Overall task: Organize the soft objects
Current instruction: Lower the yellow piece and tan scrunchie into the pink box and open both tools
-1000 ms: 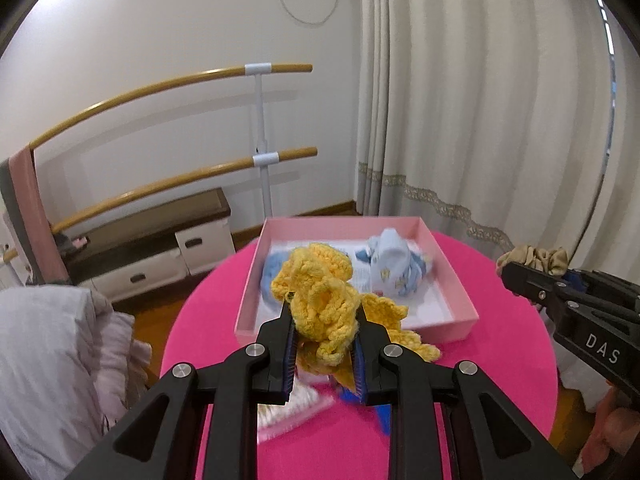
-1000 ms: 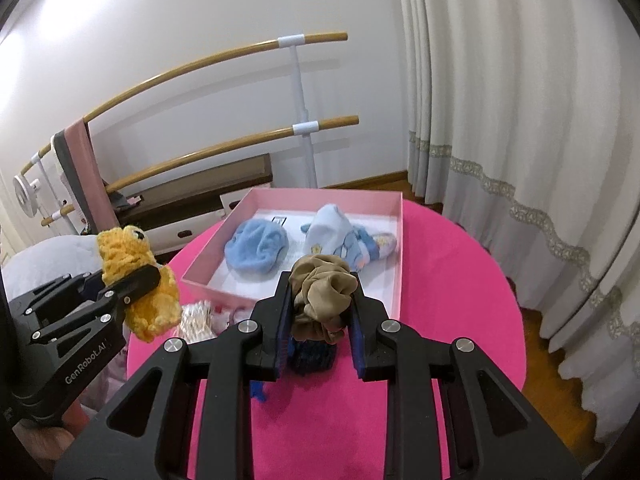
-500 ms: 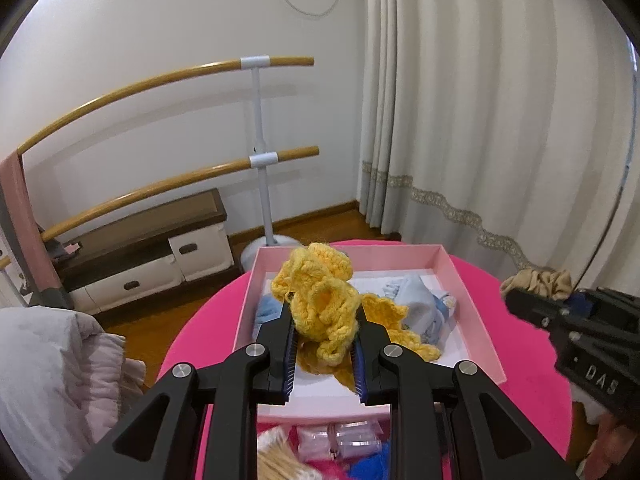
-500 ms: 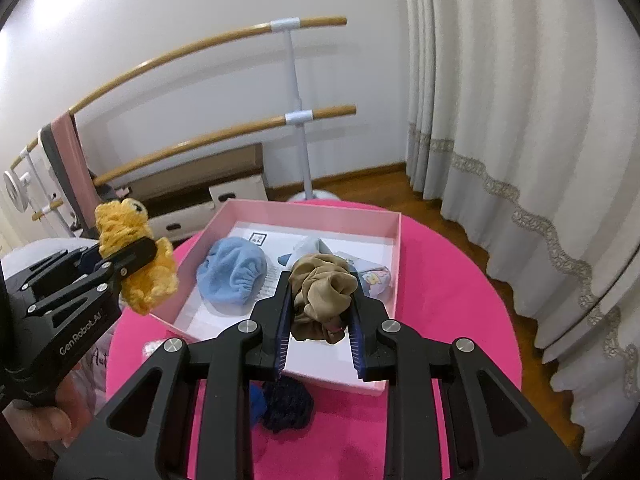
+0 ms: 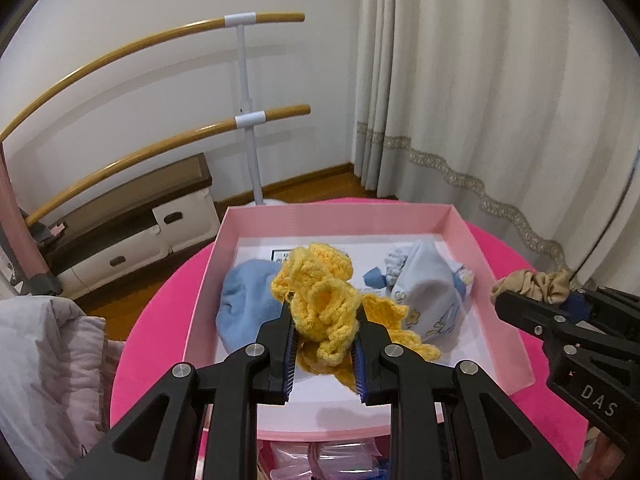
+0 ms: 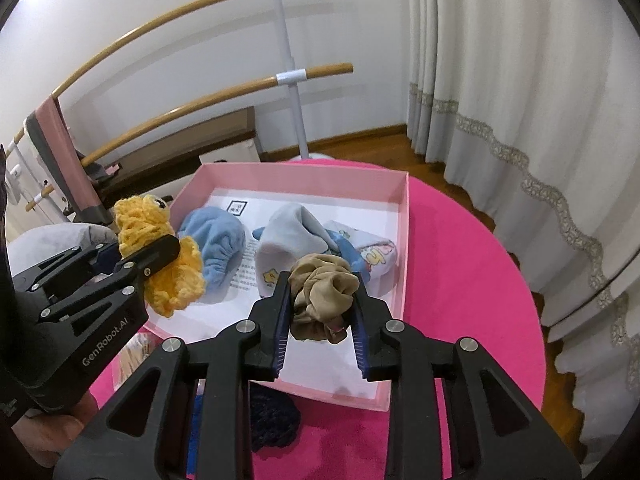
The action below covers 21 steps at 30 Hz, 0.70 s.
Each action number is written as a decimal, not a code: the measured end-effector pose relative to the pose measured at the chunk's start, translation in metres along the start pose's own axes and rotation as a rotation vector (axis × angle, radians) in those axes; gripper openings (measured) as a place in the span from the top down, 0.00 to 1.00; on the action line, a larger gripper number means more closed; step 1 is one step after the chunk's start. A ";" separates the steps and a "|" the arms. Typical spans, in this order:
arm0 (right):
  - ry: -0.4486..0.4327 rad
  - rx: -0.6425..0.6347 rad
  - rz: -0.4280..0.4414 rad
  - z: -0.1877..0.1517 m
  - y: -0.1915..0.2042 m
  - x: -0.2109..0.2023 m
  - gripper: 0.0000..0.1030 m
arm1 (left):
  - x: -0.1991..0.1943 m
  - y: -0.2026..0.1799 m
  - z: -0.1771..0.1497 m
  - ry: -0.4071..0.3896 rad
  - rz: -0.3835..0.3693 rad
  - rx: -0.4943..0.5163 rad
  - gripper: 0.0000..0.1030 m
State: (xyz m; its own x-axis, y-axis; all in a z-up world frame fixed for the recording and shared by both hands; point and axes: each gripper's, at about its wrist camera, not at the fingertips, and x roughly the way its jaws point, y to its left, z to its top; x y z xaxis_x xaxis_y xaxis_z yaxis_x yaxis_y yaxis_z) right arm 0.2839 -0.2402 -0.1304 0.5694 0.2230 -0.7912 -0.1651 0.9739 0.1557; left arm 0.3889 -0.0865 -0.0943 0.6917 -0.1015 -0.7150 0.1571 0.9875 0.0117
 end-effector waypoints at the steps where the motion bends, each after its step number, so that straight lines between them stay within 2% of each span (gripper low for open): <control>1: 0.003 0.003 0.000 0.001 0.000 0.003 0.72 | 0.005 -0.001 0.003 0.004 0.002 0.000 0.76; 3: 0.007 0.013 0.004 0.002 -0.002 0.006 0.65 | 0.013 -0.003 0.008 0.015 0.004 0.010 0.69; 4: 0.008 0.018 0.004 0.002 -0.003 0.008 0.56 | 0.018 -0.005 0.011 0.026 0.011 0.015 0.56; 5: 0.008 0.025 0.003 0.002 -0.005 0.008 0.44 | 0.022 -0.005 0.014 0.029 0.020 0.013 0.38; 7: 0.001 0.038 0.010 0.001 -0.008 0.008 0.32 | 0.021 -0.008 0.017 0.007 0.031 0.007 0.19; 8: -0.005 0.044 0.015 0.001 -0.009 0.008 0.27 | 0.020 -0.008 0.020 -0.010 0.045 0.006 0.14; 9: -0.011 0.051 0.014 0.000 -0.011 0.006 0.22 | 0.019 -0.010 0.019 -0.018 0.052 0.006 0.12; 11: -0.033 0.068 0.011 0.000 -0.015 0.001 0.04 | 0.017 -0.010 0.020 -0.030 0.049 -0.004 0.04; 12: -0.048 0.079 0.014 0.000 -0.017 -0.002 0.00 | 0.017 -0.011 0.020 -0.037 0.051 -0.009 0.02; 16: -0.066 0.098 -0.012 0.000 -0.019 -0.013 0.00 | 0.012 -0.011 0.025 -0.064 0.067 -0.020 0.00; 21: -0.113 0.116 -0.024 0.000 -0.018 -0.034 0.00 | -0.005 -0.015 0.014 -0.092 0.085 -0.015 0.00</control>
State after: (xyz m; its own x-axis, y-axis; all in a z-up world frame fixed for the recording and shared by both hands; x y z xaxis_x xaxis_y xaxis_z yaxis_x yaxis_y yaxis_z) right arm 0.2674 -0.2650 -0.1061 0.6603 0.1962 -0.7249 -0.0595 0.9759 0.2100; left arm 0.3933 -0.1029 -0.0812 0.7641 -0.0277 -0.6445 0.0850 0.9947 0.0580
